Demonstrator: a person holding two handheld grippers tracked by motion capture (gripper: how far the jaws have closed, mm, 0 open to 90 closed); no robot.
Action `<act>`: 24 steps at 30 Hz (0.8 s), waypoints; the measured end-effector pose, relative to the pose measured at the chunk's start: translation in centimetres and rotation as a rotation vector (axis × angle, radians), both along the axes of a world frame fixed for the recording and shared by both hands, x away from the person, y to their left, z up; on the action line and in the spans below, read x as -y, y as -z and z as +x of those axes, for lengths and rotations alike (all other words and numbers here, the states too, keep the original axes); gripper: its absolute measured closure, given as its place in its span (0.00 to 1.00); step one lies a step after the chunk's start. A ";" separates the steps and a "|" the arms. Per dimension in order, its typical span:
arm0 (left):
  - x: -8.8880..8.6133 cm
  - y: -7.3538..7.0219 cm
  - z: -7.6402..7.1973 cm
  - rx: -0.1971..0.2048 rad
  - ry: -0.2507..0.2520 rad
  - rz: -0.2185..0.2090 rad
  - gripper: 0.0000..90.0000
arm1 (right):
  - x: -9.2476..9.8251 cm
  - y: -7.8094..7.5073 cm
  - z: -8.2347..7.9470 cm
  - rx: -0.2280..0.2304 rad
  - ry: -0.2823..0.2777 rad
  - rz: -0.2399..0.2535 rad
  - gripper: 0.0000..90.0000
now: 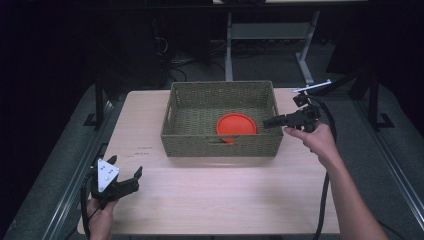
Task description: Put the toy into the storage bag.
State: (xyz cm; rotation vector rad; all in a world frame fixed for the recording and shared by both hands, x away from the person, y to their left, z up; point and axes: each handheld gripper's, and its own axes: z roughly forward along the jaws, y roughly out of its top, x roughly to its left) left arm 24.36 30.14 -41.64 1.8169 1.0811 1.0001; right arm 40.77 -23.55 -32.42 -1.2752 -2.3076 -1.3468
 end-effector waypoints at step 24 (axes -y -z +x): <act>0.2 0.0 -0.2 -0.001 0.005 -0.004 0.14 | 3.6 3.1 -7.7 0.097 -0.078 0.001 0.30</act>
